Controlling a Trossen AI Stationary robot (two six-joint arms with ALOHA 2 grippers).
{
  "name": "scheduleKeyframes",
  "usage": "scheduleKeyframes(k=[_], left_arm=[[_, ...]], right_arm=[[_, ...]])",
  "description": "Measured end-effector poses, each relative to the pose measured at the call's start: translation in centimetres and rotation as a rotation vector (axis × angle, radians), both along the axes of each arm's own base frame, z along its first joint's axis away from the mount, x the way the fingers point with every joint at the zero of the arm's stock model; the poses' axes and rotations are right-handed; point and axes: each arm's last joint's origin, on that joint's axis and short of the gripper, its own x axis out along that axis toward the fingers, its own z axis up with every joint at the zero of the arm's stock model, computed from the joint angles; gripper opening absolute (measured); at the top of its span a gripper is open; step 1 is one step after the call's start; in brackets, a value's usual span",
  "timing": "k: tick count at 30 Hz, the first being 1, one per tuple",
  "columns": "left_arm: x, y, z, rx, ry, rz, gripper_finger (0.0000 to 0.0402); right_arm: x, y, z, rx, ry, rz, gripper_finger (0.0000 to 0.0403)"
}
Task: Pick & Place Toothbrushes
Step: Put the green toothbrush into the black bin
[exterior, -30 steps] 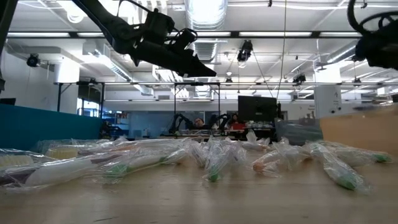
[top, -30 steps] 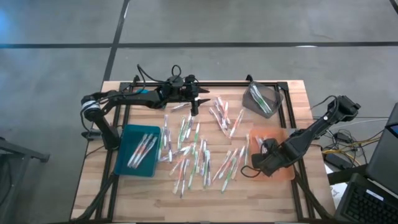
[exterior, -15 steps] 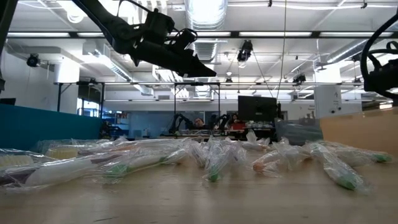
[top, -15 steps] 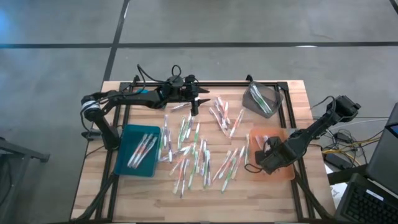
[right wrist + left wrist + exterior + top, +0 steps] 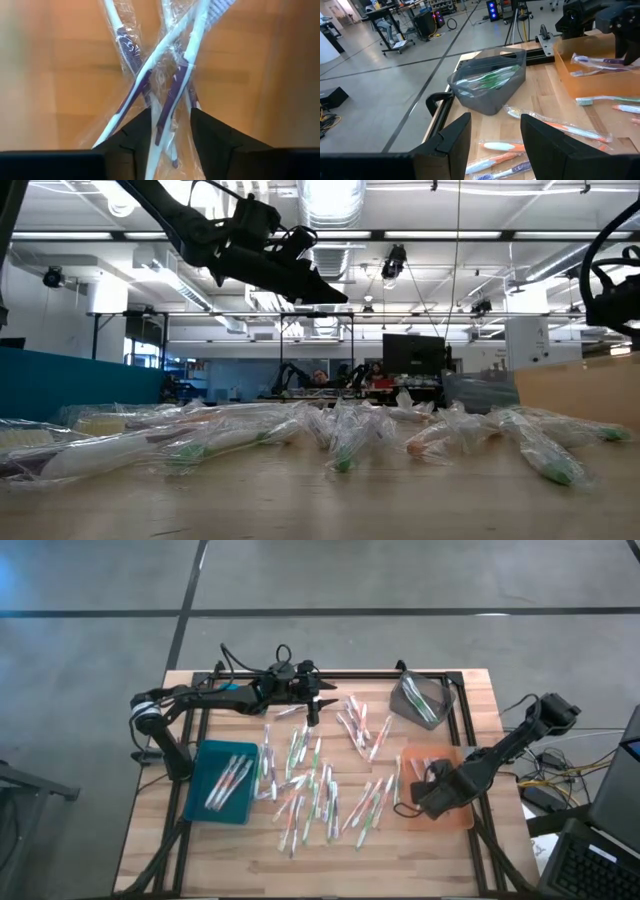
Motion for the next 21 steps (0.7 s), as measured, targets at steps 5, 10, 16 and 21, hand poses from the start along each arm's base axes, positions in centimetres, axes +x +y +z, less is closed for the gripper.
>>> scheduleKeyframes(k=[5, 10, 16, 21], left_arm=[[0.0, 0.0, 0.0, 0.000, 0.000, 0.000, 0.0177], [0.0, 0.0, 0.0, 0.000, 0.001, 0.000, 0.0177], [0.0, 0.0, 0.0, 0.000, 0.001, 0.000, 0.0177], [0.0, 0.0, 0.0, 0.000, 0.001, 0.000, 0.0177]], right_arm=[[-0.4, -0.3, 0.8, 0.020, -0.028, 0.002, 0.0164], [-0.8, -0.7, 1.7, 0.029, -0.090, -0.001, 0.0175], [-1.1, -1.2, 2.6, 0.007, -0.193, -0.003, 0.0160], [-1.4, -1.7, 3.3, -0.022, -0.275, -0.002, 0.0133]])
